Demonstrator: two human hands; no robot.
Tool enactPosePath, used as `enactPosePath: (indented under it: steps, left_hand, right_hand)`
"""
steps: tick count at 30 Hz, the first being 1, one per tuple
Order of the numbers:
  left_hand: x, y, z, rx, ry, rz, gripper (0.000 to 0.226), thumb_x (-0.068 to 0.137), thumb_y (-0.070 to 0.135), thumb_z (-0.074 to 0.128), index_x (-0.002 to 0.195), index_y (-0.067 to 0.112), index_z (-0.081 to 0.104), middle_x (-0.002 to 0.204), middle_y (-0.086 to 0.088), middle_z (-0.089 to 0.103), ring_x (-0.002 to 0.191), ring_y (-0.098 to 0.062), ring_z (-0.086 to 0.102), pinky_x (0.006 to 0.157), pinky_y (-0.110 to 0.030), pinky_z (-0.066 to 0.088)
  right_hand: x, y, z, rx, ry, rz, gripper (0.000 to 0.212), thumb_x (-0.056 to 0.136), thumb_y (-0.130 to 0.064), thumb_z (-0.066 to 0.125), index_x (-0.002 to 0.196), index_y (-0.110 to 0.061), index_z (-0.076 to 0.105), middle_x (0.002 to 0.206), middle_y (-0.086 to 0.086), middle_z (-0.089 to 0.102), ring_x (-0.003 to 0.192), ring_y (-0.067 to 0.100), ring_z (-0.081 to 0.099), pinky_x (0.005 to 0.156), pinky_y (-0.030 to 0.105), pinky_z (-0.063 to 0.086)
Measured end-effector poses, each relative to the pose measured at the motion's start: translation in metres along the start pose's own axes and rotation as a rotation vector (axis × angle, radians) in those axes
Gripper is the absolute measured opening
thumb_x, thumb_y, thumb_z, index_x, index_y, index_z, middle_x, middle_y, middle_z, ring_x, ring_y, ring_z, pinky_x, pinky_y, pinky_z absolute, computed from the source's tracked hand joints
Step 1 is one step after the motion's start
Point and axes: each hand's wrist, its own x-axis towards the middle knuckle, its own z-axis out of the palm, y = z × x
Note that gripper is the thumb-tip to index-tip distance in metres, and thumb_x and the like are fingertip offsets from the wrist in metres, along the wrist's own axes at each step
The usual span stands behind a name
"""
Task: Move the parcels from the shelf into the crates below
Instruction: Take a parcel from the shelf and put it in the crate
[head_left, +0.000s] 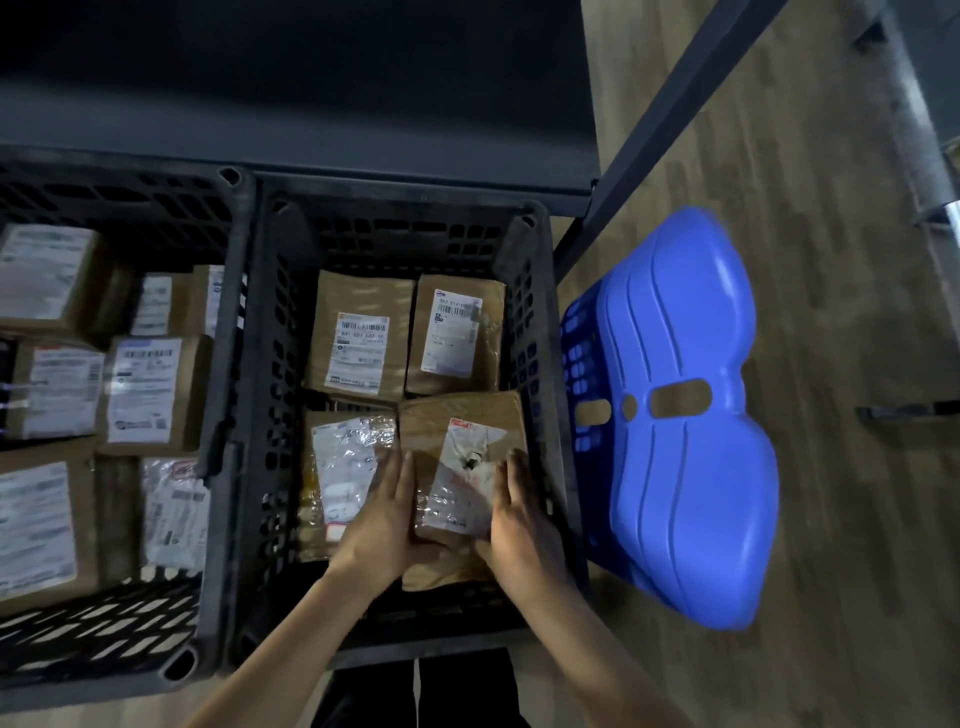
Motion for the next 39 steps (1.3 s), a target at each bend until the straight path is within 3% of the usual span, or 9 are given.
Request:
enactPosePath:
  steps: [4, 9, 12, 18, 22, 25, 29, 33, 39]
  left_hand:
    - [-0.006, -0.001, -0.001, 0.214, -0.081, 0.032, 0.135, 0.067, 0.066, 0.068, 0.147, 0.005, -0.022, 0.152, -0.009, -0.034, 0.143, -0.024, -0.026, 0.117, -0.028, 0.015]
    - [0.000, 0.000, 0.005, 0.404, -0.081, 0.045, 0.130, 0.070, 0.078, 0.050, 0.143, 0.000, -0.026, 0.148, -0.017, -0.037, 0.135, -0.028, -0.034, 0.118, -0.032, -0.005]
    - [0.007, 0.000, 0.013, 0.469, -0.071, 0.065, 0.127, 0.072, 0.080, 0.042, 0.137, 0.000, -0.031, 0.146, -0.020, -0.037, 0.139, -0.031, -0.029, 0.116, -0.034, -0.012]
    - [0.007, -0.009, 0.030, 0.525, -0.045, 0.080, 0.121, 0.077, 0.076, 0.038, 0.133, -0.002, -0.035, 0.142, -0.027, -0.037, 0.143, -0.035, -0.017, 0.119, -0.037, 0.002]
    - [0.006, -0.008, 0.032, 0.572, -0.045, 0.072, 0.110, 0.090, 0.051, 0.046, 0.130, -0.009, -0.037, 0.136, -0.033, -0.042, 0.144, -0.040, -0.014, 0.118, -0.039, 0.004]
    - [0.006, -0.002, 0.030, 0.608, -0.063, 0.053, 0.114, 0.085, 0.066, 0.040, 0.134, -0.006, -0.033, 0.139, -0.030, -0.039, 0.139, -0.034, -0.022, 0.119, -0.038, 0.004]
    - [0.004, 0.007, 0.007, 0.573, -0.067, 0.021, 0.107, 0.086, 0.066, 0.041, 0.144, 0.001, -0.021, 0.153, -0.013, -0.025, 0.144, -0.027, -0.017, 0.119, -0.036, -0.004]
    - [-0.005, 0.013, -0.048, 0.500, 0.075, 0.020, 0.096, 0.089, 0.054, 0.049, 0.151, 0.006, -0.007, 0.161, -0.009, -0.006, 0.148, -0.024, -0.004, 0.121, -0.036, 0.000]
    - [-0.025, 0.022, -0.135, 0.424, 0.275, 0.014, 0.090, 0.089, 0.058, 0.050, 0.153, 0.008, 0.009, 0.159, -0.008, 0.020, 0.146, -0.021, 0.018, 0.120, -0.032, 0.012]
  right_hand:
    - [0.002, 0.012, -0.002, -0.197, -0.106, -0.060, 0.107, 0.089, -0.033, 0.065, 0.141, -0.008, -0.025, 0.150, 0.007, -0.034, 0.136, 0.022, -0.031, 0.118, 0.033, 0.004]
    - [0.005, 0.010, -0.001, -0.323, -0.117, -0.082, 0.098, 0.093, -0.035, 0.058, 0.146, 0.001, -0.017, 0.154, 0.018, -0.027, 0.144, 0.032, -0.021, 0.116, 0.036, -0.008]
    - [0.008, 0.009, -0.001, -0.348, -0.103, -0.057, 0.076, 0.101, -0.022, 0.041, 0.146, 0.006, -0.012, 0.156, 0.025, -0.018, 0.147, 0.037, -0.010, 0.118, 0.039, -0.002]
    - [0.003, 0.014, 0.017, -0.479, 0.021, -0.105, 0.063, 0.102, -0.018, 0.027, 0.141, 0.013, -0.011, 0.148, 0.032, -0.018, 0.144, 0.045, -0.001, 0.118, 0.046, 0.010]
    - [0.004, 0.016, 0.024, -0.502, 0.016, -0.116, 0.060, 0.102, -0.016, 0.025, 0.140, 0.012, -0.012, 0.150, 0.031, -0.015, 0.144, 0.043, 0.002, 0.118, 0.043, 0.019]
    - [0.004, 0.012, 0.018, -0.504, 0.004, -0.077, 0.066, 0.102, -0.025, 0.038, 0.144, 0.008, 0.001, 0.153, 0.030, -0.002, 0.145, 0.040, 0.012, 0.117, 0.041, 0.025]
    - [0.008, 0.005, -0.004, -0.351, -0.186, -0.048, 0.069, 0.100, -0.012, 0.037, 0.149, 0.001, -0.010, 0.158, 0.022, -0.014, 0.147, 0.037, -0.006, 0.120, 0.045, 0.008]
    - [0.015, -0.016, -0.051, -0.211, -0.072, -0.158, 0.093, 0.091, -0.045, 0.055, 0.153, -0.010, -0.005, 0.161, 0.006, -0.009, 0.149, 0.028, -0.003, 0.118, 0.045, 0.006]
    - [0.022, -0.059, -0.135, -0.228, 0.102, -0.253, 0.082, 0.097, -0.038, 0.049, 0.153, -0.007, -0.003, 0.161, 0.010, -0.006, 0.149, 0.028, -0.004, 0.120, 0.038, 0.005]
